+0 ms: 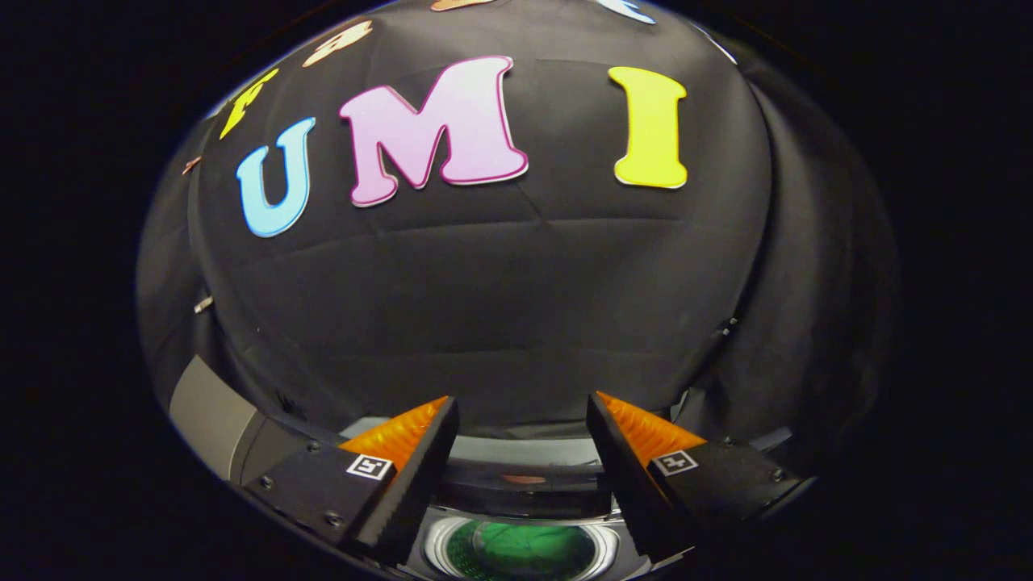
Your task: Put the clothes into the washing machine and then close the washing machine lid.
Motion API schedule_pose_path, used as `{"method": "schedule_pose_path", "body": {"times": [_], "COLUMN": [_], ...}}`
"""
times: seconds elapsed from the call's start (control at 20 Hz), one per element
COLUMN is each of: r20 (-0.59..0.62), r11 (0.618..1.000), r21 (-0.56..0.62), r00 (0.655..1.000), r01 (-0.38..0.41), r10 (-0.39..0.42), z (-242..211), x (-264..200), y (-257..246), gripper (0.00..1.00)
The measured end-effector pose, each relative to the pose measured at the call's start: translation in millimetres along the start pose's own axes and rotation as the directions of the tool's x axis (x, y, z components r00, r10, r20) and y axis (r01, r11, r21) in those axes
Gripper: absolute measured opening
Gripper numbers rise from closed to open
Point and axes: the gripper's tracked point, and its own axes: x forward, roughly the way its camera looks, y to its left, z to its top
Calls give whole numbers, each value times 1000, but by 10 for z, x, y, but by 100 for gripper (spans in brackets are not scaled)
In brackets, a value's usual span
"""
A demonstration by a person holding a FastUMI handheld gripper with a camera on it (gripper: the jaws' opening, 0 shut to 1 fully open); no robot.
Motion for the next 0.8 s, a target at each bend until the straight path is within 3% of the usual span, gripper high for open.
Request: {"method": "schedule_pose_path", "body": {"times": [0.5, 0.8], "r20": [31, 14], "r11": [999, 999], "r21": [-23, -44], "r00": [999, 1000], "r01": [-25, -2], "r10": [26, 2], "z": [12, 5], "x": [-53, -91], "y": [14, -5], "gripper": [97, 97]}}
